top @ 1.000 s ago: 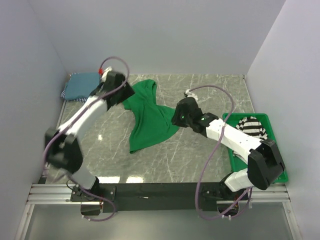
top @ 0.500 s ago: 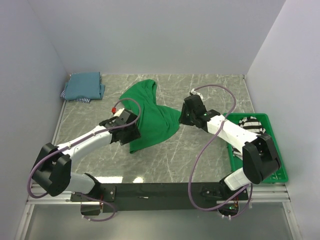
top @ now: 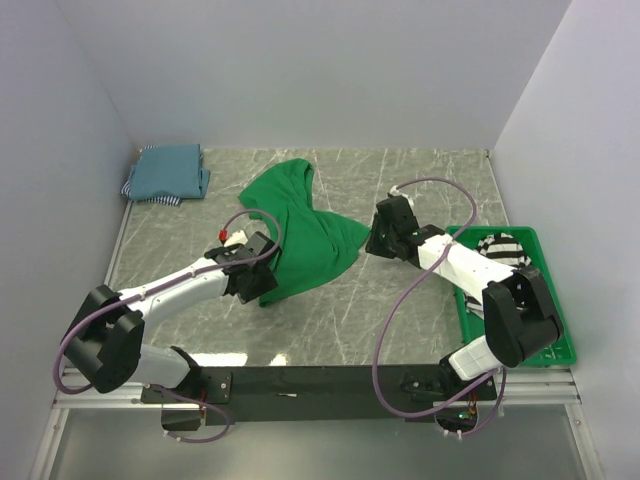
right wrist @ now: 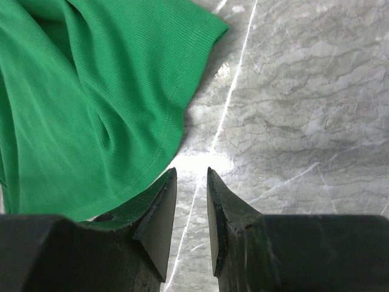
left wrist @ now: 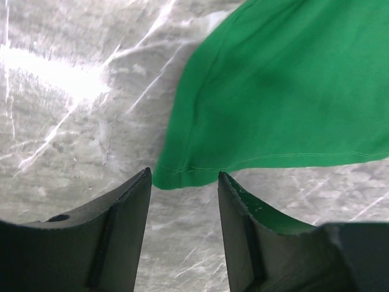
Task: Fold and stack the tank tops
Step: Flatten the tank top out
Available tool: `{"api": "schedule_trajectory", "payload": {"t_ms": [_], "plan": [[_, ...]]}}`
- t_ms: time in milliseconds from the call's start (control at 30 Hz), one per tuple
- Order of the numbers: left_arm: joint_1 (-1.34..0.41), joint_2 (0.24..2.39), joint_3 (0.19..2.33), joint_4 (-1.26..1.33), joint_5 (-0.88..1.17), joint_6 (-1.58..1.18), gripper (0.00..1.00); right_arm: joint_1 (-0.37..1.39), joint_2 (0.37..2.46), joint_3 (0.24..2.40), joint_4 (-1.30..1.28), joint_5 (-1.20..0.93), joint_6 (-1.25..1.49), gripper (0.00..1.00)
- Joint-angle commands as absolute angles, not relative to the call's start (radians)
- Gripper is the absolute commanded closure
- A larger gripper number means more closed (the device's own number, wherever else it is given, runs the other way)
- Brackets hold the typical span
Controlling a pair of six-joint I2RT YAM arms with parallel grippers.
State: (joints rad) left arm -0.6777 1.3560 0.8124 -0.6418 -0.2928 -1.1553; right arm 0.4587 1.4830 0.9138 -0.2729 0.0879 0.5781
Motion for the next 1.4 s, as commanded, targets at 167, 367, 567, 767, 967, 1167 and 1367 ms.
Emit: {"api": "schedule_trajectory", "payload": {"t_ms": [167, 367, 567, 767, 967, 1167, 1367], "plan": [[-0.687, 1.353, 0.781, -0.600, -0.295, -1.177, 0.51, 0.445, 1.463, 0.897, -0.236, 0.083, 0.569, 0.67], [-0.687, 1.377, 0.781, -0.574, -0.291, -1.164, 0.56, 0.439, 1.465, 0.890, -0.230, 0.080, 0.569, 0.67], [-0.687, 1.404, 0.782, -0.584, -0.304, -1.167, 0.57, 0.437, 1.470, 0.881, -0.222, 0.074, 0.568, 0.67], [-0.687, 1.419, 0.775, -0.571, -0.302, -1.167, 0.57, 0.431, 1.477, 0.876, -0.219, 0.066, 0.566, 0.67], [-0.687, 1.430, 0.756, -0.552, -0.295, -1.172, 0.68, 0.425, 1.470, 0.870, -0.218, 0.067, 0.563, 0.68], [-0.687, 1.396, 0.799, -0.595, -0.308, -1.169, 0.98, 0.417, 1.468, 0.871, -0.222, 0.067, 0.560, 0.68], [-0.686, 1.319, 0.859, -0.672, -0.354, -1.170, 0.99, 0.385, 1.488, 0.893, -0.218, 0.086, 0.566, 0.67]]}}
